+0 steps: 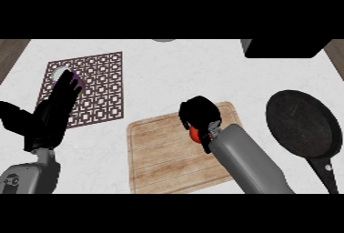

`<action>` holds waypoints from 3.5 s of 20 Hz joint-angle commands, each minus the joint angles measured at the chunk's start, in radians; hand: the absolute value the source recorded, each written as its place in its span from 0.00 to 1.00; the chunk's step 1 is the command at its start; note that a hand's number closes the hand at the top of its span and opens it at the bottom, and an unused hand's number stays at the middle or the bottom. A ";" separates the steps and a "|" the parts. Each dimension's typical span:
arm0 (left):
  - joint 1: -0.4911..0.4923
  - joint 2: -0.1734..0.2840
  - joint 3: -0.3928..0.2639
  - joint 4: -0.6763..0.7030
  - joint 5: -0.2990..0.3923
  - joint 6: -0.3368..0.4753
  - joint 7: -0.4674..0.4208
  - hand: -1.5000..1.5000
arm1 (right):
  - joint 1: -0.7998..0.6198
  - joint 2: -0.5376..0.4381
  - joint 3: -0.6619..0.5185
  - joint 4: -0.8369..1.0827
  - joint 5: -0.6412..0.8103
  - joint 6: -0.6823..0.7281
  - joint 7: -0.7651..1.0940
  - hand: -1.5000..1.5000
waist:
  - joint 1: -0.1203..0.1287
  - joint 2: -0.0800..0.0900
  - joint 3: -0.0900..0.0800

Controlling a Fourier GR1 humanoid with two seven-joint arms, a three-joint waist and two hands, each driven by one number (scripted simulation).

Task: Pick the tomato from the cutting board and place it in the pan

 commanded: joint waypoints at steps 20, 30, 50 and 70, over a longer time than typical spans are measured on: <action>0.025 0.009 0.054 0.038 -0.003 -0.013 -0.021 0.50 | 0.388 0.020 0.116 -0.954 0.336 -0.076 0.525 1.00 | -0.054 -0.008 0.003; 0.007 -0.020 0.023 0.011 -0.020 -0.021 -0.016 0.50 | 0.321 0.047 -0.032 -1.197 0.330 0.163 0.602 1.00 | -0.005 0.009 0.005; -0.004 -0.058 0.012 0.015 -0.045 -0.008 -0.018 0.50 | 0.379 -0.289 -0.889 -0.690 -0.158 -0.260 -0.026 1.00 | -0.001 0.012 0.005; -0.028 -0.032 0.048 0.055 -0.042 -0.049 -0.050 0.50 | 0.203 -0.308 -0.915 0.239 -0.181 -0.544 -0.295 0.00 | 0.006 0.013 0.006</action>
